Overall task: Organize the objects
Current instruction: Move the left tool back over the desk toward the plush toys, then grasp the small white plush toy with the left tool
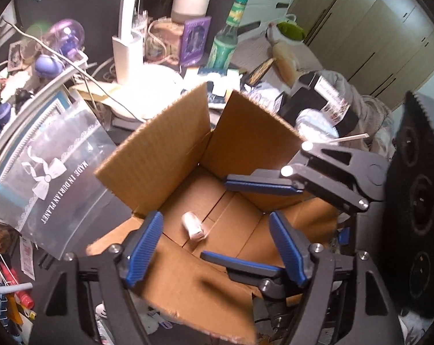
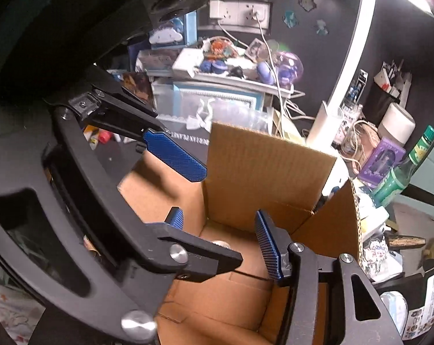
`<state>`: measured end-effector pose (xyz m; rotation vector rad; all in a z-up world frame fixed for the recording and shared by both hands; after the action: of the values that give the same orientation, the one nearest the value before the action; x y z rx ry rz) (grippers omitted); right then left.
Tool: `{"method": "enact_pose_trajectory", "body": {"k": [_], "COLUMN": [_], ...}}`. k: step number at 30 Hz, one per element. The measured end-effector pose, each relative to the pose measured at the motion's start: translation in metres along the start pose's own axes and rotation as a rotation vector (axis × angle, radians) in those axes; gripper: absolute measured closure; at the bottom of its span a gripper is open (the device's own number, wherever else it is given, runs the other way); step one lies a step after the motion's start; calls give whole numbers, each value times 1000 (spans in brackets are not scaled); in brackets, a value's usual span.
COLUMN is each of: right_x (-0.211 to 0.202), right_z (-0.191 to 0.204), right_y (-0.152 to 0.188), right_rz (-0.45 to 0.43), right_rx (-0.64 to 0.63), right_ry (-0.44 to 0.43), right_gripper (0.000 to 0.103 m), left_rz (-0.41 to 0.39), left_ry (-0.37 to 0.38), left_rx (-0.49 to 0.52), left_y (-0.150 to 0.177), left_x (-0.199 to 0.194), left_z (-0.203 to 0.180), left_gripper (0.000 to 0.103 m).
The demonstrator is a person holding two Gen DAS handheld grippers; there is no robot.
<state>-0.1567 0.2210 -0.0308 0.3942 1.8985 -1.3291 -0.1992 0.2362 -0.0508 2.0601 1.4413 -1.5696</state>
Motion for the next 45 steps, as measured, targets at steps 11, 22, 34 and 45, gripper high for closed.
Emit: {"method": "enact_pose_trajectory", "body": {"k": [11,22,34,45], "right_x": [-61,-25,80,86], "right_z": [89,212,211,224], "right_y": [-25,24,64,68], "right_rz": [-281,-179,12,31], "right_rx": [-81,-134,-163,-264], "right_ry": [-120,-358,-221,-254], "right_gripper": [55,55,55,55], "left_rz": [-373,-598,-627,-624], "left_ry": [-94,-239,-223,-199], "left_rx": [-5,-119,-207,-238], "left_y": [52,179,249,258], "left_x": [-116,-146,-118,-115], "left_z": [20,86,102,104], "left_gripper": [13,1,1,1]}}
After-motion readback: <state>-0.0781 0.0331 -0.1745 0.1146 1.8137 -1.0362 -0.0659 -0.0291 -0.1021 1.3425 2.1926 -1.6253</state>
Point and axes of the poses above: each gripper's, at about its wrist camera, not at the fingertips, and x roughly the way its jaws point, z to its left, y to its underside, the point moved 9 cm from there along x, roughly the way its jaws point, and after that the axes turned 11 degrees about y, right-handed, at the moved point
